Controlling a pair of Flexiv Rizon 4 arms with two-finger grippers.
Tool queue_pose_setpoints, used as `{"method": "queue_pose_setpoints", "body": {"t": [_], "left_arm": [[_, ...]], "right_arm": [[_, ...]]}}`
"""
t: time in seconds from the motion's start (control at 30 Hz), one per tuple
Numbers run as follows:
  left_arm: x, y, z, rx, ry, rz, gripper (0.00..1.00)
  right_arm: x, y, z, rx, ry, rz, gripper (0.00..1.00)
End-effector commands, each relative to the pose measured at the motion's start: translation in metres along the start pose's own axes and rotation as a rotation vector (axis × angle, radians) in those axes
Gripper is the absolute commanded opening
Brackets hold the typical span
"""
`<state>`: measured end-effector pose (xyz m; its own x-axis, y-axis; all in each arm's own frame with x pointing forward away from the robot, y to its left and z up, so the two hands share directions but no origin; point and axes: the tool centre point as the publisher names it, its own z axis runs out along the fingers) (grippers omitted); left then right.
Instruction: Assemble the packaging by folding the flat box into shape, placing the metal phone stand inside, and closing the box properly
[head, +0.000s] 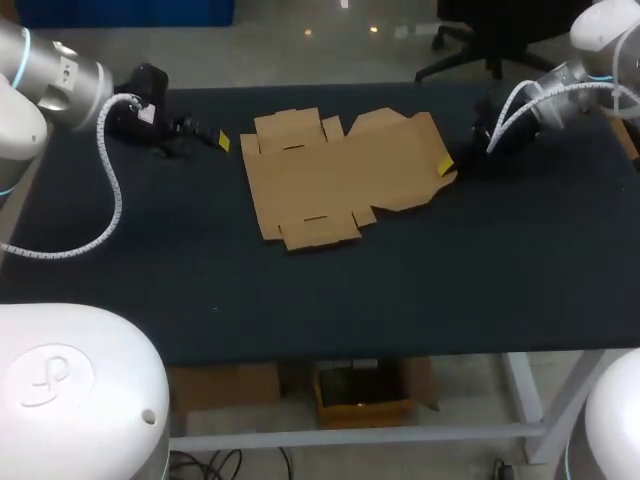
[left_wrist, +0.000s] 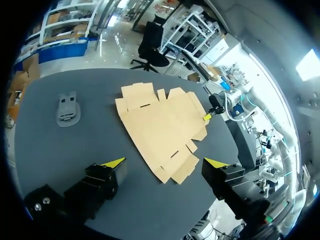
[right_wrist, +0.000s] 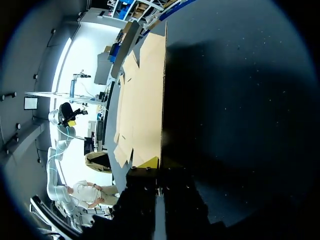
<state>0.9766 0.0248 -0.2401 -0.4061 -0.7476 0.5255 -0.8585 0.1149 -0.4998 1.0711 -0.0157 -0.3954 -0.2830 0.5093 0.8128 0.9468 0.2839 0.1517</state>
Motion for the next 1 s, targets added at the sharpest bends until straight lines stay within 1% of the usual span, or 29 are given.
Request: {"method": "queue_pose_setpoints", "body": {"t": [0.03,0.2,0.53,0.67,0.83,1.0], "left_arm": [[0.002,-0.001,-0.003,-0.006,-0.003,0.002,1.00],[0.003,-0.002,-0.003,-0.008,-0.006,0.007,1.00],[0.008,-0.005,0.000,-0.014,-0.013,0.012,1.00],[0.009,-0.007,0.000,-0.015,-0.013,0.016,1.00],[0.010,-0.008,0.001,-0.015,-0.012,0.019,1.00],[0.011,-0.008,0.001,-0.015,-0.011,0.020,1.00]], "right_arm": [[-0.004,0.008,-0.009,0.059,0.076,-0.023,0.00],[0.000,0.010,-0.013,0.121,0.131,-0.071,0.00],[0.010,0.012,-0.015,0.256,0.213,-0.114,0.00],[0.016,0.012,-0.015,0.304,0.216,-0.123,0.00],[0.022,0.011,-0.020,0.331,0.217,-0.129,0.00],[0.029,0.008,-0.022,0.380,0.216,-0.128,0.00]]}}
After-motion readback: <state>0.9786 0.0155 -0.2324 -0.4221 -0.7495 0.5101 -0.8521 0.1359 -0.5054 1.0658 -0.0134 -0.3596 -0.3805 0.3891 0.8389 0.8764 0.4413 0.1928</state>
